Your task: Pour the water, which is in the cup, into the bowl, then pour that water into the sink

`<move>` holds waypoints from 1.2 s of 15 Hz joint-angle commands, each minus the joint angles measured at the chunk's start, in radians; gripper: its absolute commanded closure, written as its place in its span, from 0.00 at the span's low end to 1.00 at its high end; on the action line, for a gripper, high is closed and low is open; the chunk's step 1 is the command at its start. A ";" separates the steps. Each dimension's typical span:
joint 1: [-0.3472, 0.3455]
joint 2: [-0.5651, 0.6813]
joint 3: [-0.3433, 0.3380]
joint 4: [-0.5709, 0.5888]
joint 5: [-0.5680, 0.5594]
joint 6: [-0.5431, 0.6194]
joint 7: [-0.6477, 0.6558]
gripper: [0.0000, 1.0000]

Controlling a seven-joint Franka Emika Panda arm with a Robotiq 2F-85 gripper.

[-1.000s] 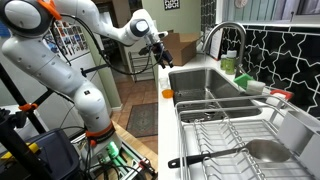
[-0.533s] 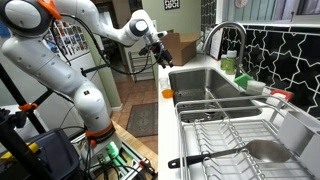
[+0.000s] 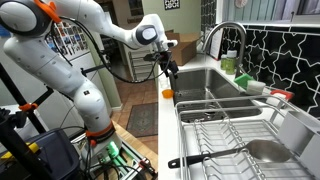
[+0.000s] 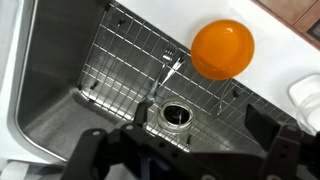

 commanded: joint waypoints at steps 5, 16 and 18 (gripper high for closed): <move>0.030 0.037 -0.177 -0.073 0.272 0.019 -0.357 0.00; 0.019 0.171 -0.178 -0.047 0.311 0.035 -0.425 0.44; 0.018 0.184 -0.174 -0.042 0.315 0.049 -0.417 0.44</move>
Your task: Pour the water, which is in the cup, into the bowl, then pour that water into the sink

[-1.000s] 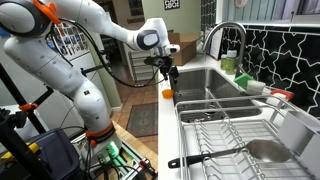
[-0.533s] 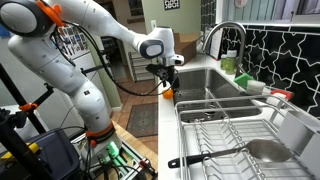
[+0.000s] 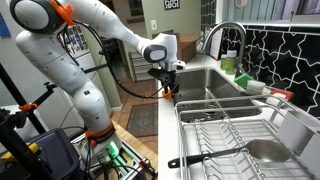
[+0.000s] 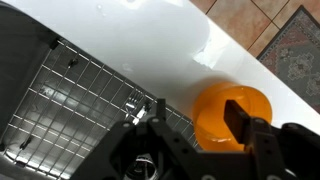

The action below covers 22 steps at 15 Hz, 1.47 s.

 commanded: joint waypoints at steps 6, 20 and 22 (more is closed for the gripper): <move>0.004 0.067 0.019 0.036 0.037 0.028 -0.013 0.78; -0.091 -0.011 0.031 0.060 -0.107 -0.006 0.093 0.99; -0.142 -0.025 0.050 0.079 -0.216 0.001 0.201 0.99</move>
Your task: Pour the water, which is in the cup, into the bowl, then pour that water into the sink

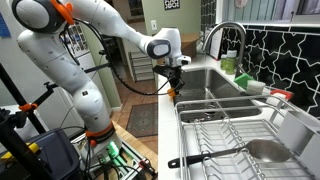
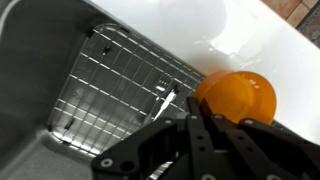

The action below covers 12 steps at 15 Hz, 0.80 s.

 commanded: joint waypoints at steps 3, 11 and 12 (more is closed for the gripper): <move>-0.086 -0.049 0.019 0.040 -0.166 -0.010 0.178 0.99; -0.074 -0.044 0.009 0.045 -0.144 -0.002 0.156 0.96; -0.074 -0.044 0.010 0.045 -0.144 -0.002 0.156 0.99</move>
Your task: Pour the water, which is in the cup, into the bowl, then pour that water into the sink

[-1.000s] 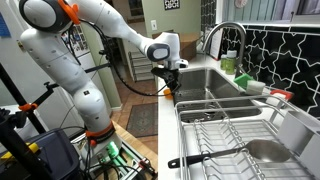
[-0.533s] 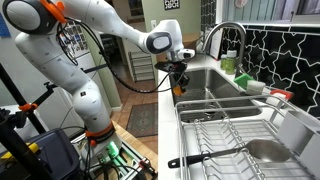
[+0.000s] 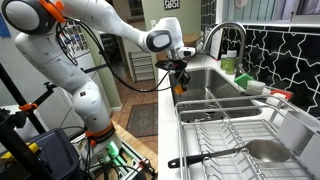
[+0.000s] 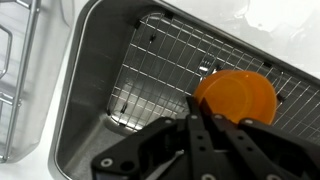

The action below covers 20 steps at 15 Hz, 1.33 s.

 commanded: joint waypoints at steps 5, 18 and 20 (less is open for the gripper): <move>-0.106 0.047 0.066 0.039 -0.294 0.141 0.306 0.99; -0.074 0.140 0.141 0.057 -1.142 0.022 1.056 0.99; -0.041 0.150 0.124 0.056 -1.170 -0.010 1.083 0.99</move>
